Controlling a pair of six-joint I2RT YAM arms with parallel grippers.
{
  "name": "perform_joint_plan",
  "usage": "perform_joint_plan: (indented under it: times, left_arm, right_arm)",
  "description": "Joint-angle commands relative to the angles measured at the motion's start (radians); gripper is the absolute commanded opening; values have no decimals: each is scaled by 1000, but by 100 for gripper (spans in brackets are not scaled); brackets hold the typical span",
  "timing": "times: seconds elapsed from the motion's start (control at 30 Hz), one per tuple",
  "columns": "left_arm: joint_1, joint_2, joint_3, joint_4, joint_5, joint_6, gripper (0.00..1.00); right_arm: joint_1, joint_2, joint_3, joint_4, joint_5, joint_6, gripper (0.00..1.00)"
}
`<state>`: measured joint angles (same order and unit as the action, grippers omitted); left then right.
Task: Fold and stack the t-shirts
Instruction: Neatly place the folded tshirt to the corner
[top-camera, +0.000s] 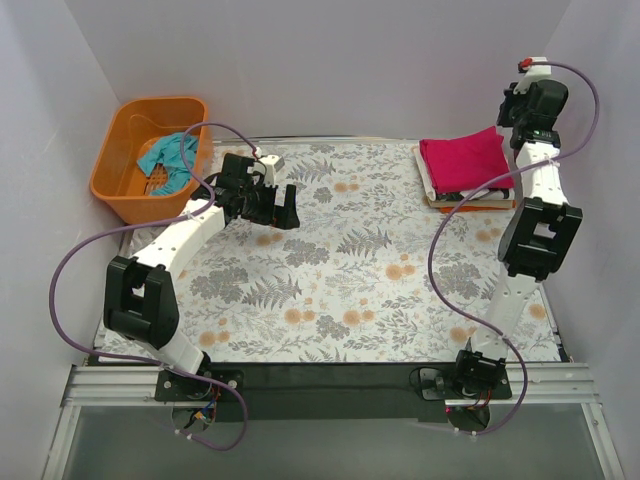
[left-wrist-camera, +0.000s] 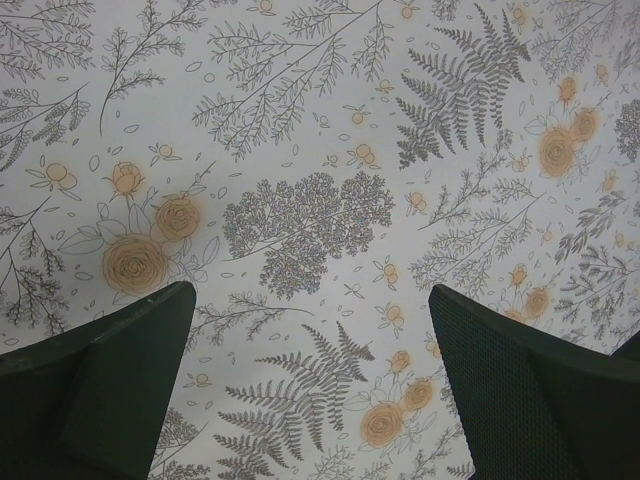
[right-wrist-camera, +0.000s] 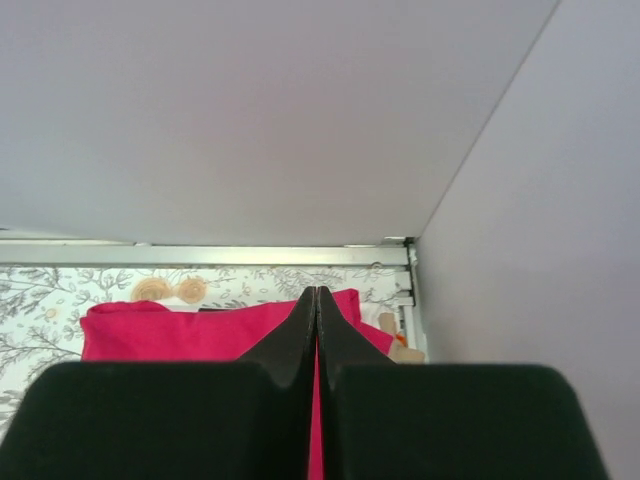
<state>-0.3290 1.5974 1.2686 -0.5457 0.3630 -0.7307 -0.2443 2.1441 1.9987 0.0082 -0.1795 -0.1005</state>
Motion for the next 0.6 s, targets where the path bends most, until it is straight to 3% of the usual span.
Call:
perform_joint_plan:
  times: [0.0,0.57]
  left_arm:
    - [5,-10,12,7,19,-7,98]
    - [5,1,-5,12,21,-12,98]
  right_arm:
    - [2,60,69,-62,-60,60,1]
    - [2,198,124,-34,75,-4,1]
